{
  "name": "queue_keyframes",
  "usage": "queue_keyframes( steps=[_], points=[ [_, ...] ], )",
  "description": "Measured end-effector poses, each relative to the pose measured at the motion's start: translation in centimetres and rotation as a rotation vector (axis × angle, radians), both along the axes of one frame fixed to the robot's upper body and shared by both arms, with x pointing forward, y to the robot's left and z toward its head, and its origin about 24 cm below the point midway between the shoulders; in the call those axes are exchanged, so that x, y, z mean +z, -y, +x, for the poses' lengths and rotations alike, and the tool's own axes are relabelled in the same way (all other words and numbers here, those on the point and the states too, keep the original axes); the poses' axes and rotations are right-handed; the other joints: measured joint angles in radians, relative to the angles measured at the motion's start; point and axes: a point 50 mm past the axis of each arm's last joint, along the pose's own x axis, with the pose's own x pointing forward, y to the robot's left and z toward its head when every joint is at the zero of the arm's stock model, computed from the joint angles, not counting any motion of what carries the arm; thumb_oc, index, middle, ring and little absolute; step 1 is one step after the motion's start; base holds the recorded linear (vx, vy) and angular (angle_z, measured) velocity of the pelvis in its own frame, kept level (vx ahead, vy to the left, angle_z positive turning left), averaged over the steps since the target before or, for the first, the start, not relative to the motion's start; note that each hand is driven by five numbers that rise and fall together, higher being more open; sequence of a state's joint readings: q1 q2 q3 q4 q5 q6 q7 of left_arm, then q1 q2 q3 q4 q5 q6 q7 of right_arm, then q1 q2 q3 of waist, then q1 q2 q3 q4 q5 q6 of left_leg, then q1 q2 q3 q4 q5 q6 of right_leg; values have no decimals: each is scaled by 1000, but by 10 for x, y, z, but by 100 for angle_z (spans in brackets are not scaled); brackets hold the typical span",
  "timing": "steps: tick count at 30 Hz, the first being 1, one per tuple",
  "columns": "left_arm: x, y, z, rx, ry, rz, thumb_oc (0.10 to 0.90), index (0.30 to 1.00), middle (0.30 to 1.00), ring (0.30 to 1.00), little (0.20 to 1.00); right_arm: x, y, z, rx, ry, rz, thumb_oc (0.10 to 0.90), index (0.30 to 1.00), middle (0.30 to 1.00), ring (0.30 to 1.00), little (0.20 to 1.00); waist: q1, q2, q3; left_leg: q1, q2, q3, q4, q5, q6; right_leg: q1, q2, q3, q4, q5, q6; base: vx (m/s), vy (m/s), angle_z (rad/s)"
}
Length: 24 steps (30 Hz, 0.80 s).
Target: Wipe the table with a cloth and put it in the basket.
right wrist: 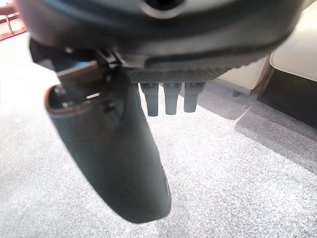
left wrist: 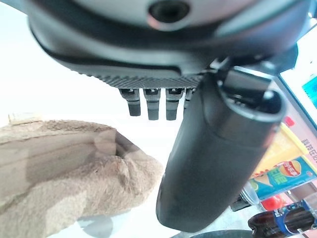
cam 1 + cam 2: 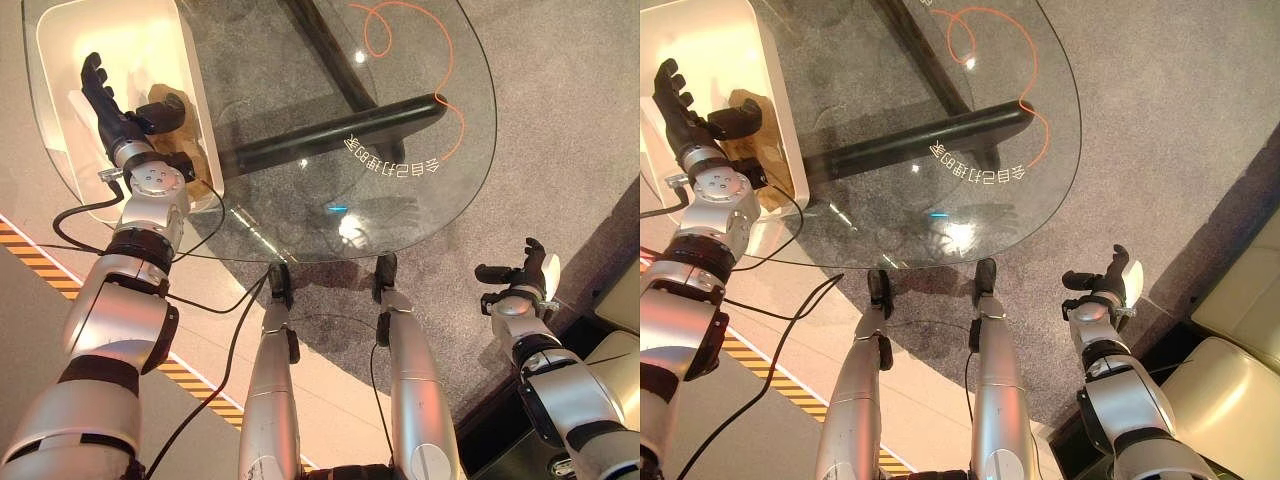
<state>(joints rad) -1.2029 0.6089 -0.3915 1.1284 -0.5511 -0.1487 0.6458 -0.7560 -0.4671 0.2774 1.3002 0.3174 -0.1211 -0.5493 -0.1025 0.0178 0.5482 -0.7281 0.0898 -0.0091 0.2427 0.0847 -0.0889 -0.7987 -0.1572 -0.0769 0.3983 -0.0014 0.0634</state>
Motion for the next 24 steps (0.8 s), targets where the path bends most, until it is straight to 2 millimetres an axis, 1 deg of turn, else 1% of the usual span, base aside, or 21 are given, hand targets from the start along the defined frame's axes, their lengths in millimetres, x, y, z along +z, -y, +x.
queue_keyframes(
  steps=[4, 7, 11, 13, 15, 18, 19, 20, 23, 24],
  points=[
    [0, 0, 0, 0, 0, 0, 800, 900, 900, 900, 900, -1, -1, 0, 3, 0, 2, 800, 900, 900, 900, 900, 1, 0, 0, 0, 0, 0, 1, 0, 0, 0, 0, 0, 1, 0, 0, -3, -28, 0],
    [0, 0, 0, -1, 0, 5, 800, 900, 900, 900, 900, -3, -6, 0, 20, 7, 6, 800, 900, 900, 900, 900, 2, 0, 0, 2, 0, -1, 3, 0, 0, 3, 0, -1, 3, 0, 0, -2, -72, 0],
    [-4, 2, -2, -23, 18, 36, 800, 900, 900, 900, 900, -14, -11, -5, 33, -17, 22, 800, 900, 900, 900, 900, 8, 0, 0, 40, 0, -1, 2, 0, 0, 42, 0, -1, 2, 0, 0, -22, -57, 0],
    [-14, 1, -4, -43, 6, 50, 800, 900, 900, 900, 900, -22, -11, -10, 45, -44, 27, 800, 900, 900, 900, 900, 16, 0, 0, 81, 1, 0, -3, -1, 0, 81, 0, -2, -3, 0, 0, -22, -100, -1],
    [-27, -3, -7, -53, -31, 69, 800, 900, 900, 900, 900, -29, -11, -16, 54, -71, 35, 800, 900, 900, 900, 900, 19, 0, 0, 134, 3, -1, -19, 0, -2, 133, 1, -5, -16, 1, 0, 2, -131, 0],
    [-61, -22, -19, -53, -101, 30, 800, 900, 900, 900, 900, -47, -8, -30, 60, -130, 57, 800, 900, 900, 900, 900, 25, 0, -1, 275, 13, 0, -70, 2, -4, 280, 11, -18, -83, 10, 5, 51, -69, -3],
    [-68, -28, -23, -43, -119, 22, 800, 900, 900, 900, 900, -53, -5, -37, 52, -149, 65, 800, 900, 900, 900, 900, 34, 1, -4, 318, 17, 1, -96, 1, -3, 325, 14, -21, -114, 9, 8, 84, -43, -5],
    [-71, -33, -26, -43, -121, 3, 800, 900, 900, 900, 900, -58, -2, -43, 36, -160, 83, 800, 900, 900, 900, 900, 46, 2, -4, 356, 19, 2, -121, 2, -3, 363, 17, -25, -144, 15, 10, 124, -56, -4],
    [-79, -53, -39, -37, -128, -17, 800, 900, 900, 900, 900, -75, 6, -62, 5, -209, 124, 800, 900, 900, 900, 900, 59, 4, -9, 448, 22, 2, -179, 5, 1, 466, 21, -29, -215, 34, 13, 135, -55, 2],
    [-86, -57, -44, -43, -135, -25, 800, 900, 900, 900, 900, -84, 9, -75, -12, -239, 137, 800, 900, 900, 900, 900, 69, 9, -22, 482, 24, 4, -201, 11, 2, 508, 24, -32, -252, 45, 16, 98, -19, 0]
  ],
)
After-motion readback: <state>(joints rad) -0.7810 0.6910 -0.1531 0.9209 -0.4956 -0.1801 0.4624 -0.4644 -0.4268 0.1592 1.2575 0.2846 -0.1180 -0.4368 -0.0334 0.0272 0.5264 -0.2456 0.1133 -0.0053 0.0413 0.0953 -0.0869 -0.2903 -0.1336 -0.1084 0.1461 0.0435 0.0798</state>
